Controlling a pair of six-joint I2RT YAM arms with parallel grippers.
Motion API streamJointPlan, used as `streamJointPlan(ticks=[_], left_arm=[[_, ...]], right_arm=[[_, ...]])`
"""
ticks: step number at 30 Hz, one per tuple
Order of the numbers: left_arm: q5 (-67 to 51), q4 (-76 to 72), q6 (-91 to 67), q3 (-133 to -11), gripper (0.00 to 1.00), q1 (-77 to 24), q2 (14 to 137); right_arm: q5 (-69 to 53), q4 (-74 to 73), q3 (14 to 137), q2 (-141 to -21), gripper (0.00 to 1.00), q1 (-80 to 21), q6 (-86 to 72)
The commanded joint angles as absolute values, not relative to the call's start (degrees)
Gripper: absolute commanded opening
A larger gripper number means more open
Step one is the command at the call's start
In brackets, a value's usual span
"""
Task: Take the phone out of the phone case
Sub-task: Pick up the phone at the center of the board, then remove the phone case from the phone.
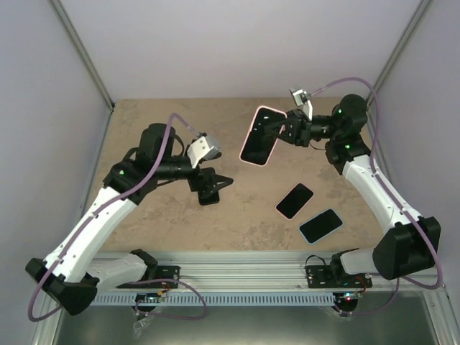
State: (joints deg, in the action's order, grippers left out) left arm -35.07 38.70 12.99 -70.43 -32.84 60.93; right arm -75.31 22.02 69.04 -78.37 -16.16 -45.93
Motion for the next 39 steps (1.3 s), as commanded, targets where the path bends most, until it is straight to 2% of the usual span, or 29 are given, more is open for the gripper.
streamJointPlan(ticks=[1,8,17,24,39], left_arm=[[-42.4,39.8,11.8,-73.7,0.99,-32.7,65.8],[-48.1,36.9,10.4,-76.4,0.95,-32.6,70.4],[-52.8,30.6,5.6,-73.9,0.78,-28.9,71.7],[-53.2,29.7,5.7,-72.2,0.70,-29.0,71.4],[-56.4,29.9,6.5,-71.3,0.69,-29.0,71.7]], right_arm=[[-78.2,28.7,67.9,-76.4,0.01,-16.7,-48.0],[-79.1,29.9,67.4,-75.7,0.01,-16.9,-49.1],[-80.8,30.3,66.9,-75.0,0.01,-17.8,-49.3],[-80.4,29.9,67.1,-75.1,0.01,-18.0,-49.5],[-78.9,28.6,67.7,-76.3,0.01,-18.0,-48.8]])
